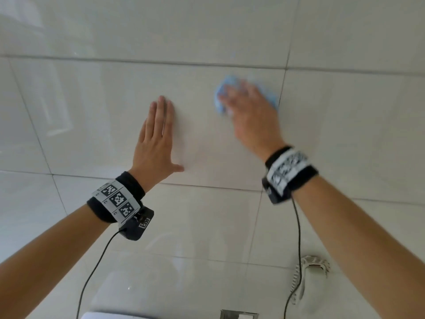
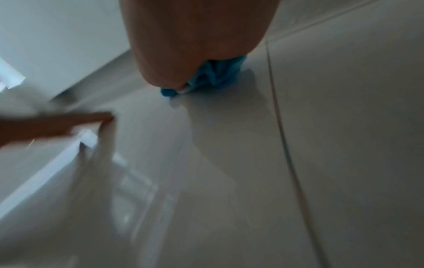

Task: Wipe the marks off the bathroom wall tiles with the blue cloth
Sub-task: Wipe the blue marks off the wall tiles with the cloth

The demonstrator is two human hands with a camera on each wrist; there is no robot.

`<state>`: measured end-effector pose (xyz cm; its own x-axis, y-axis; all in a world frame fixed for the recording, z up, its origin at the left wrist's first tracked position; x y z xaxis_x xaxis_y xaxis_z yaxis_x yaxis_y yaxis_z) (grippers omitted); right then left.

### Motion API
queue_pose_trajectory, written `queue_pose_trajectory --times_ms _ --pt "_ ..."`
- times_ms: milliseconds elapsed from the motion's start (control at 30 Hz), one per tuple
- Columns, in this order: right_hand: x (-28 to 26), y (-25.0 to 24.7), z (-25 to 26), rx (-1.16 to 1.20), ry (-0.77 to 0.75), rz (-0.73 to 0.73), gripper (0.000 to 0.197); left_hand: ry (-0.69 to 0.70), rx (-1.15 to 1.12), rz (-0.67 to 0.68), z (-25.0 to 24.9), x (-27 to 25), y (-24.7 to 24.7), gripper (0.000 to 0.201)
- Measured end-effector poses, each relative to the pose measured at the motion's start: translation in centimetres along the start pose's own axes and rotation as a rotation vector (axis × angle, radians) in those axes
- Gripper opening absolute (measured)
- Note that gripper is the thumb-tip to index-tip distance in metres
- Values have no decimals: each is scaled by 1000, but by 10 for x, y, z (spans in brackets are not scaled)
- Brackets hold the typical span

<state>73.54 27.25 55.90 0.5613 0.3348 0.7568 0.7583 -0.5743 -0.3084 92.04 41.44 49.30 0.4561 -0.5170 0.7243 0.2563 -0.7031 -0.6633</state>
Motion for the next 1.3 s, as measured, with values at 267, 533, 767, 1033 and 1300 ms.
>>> queue_pose_trajectory --times_ms 267,533,767,1033,1300 --pt "42 -39 -50 -24 138 -168 45 18 -48 -21 -35 -1 -9 169" --pt "-161 42 88 59 -160 159 57 4 -69 10 -35 -2 5 170" --pt "-144 23 63 19 -233 175 50 13 -66 1 -34 -4 6 169" --pt "36 -80 -107 -120 247 -205 41 1 -78 7 -39 -4 5 170" --pt "-66 -8 -4 -83 34 -19 59 6 -92 1 -36 -7 7 167"
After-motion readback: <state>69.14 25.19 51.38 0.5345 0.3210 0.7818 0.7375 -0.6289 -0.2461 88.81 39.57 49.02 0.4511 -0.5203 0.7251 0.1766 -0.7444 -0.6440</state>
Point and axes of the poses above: each hand's wrist, its own x-axis towards the middle knuckle, its own y-axis out of the palm, z = x × y, the point moved 3 cm from there along x, towards the middle knuckle, and after that the axes turned 14 degrees about -y, right-handed, at the moved point
